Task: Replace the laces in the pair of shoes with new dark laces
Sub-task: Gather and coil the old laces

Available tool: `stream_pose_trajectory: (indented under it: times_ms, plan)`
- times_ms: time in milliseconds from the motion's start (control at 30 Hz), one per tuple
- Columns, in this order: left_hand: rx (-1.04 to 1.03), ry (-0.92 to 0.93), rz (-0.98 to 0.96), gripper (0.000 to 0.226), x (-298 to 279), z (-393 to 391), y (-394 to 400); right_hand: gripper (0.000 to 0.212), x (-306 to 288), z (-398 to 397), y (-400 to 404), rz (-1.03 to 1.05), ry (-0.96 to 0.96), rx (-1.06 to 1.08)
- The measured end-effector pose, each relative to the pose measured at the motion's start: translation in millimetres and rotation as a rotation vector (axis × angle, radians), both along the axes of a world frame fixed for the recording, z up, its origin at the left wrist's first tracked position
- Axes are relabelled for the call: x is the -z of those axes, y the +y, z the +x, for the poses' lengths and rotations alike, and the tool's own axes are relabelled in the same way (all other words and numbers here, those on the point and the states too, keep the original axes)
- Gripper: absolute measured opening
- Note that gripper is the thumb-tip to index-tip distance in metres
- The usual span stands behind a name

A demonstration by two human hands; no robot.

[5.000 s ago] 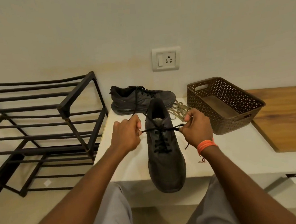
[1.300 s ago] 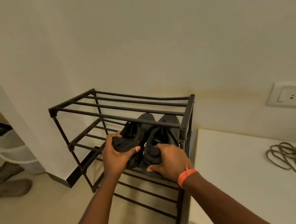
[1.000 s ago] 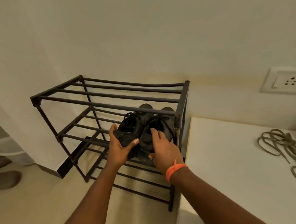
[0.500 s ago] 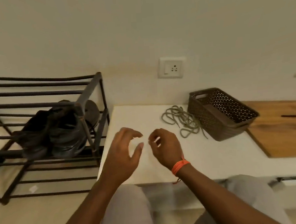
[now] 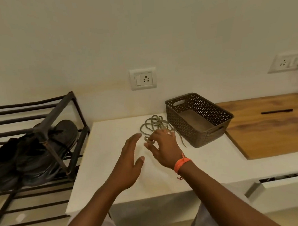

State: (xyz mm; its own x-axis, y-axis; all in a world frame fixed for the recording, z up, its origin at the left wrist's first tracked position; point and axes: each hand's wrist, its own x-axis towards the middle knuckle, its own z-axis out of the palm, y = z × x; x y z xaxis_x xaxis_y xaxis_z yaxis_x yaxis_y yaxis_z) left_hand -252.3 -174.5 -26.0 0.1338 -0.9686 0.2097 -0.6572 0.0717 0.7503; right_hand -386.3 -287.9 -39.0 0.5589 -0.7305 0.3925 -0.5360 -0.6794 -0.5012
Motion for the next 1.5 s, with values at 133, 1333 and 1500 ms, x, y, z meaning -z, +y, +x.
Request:
stream_pose_trajectory:
  times_ms: [133, 1333, 1500]
  plan:
    - [0.042, 0.142, -0.078, 0.022, -17.8, -4.4, -4.3, 0.025, -42.1, -8.3, 30.9, 0.275, -0.291, -0.16]
    - [-0.411, 0.194, -0.197, 0.033, -34.7, 40.8, 4.7, 0.03, -69.6, -93.2, 50.9, 0.814, -0.095, -0.313]
    - [-0.529, -0.09, -0.048, 0.03, -12.0, 46.0, 16.5, 0.017, -83.0, -83.0, 74.7, 1.315, -0.486, -0.782]
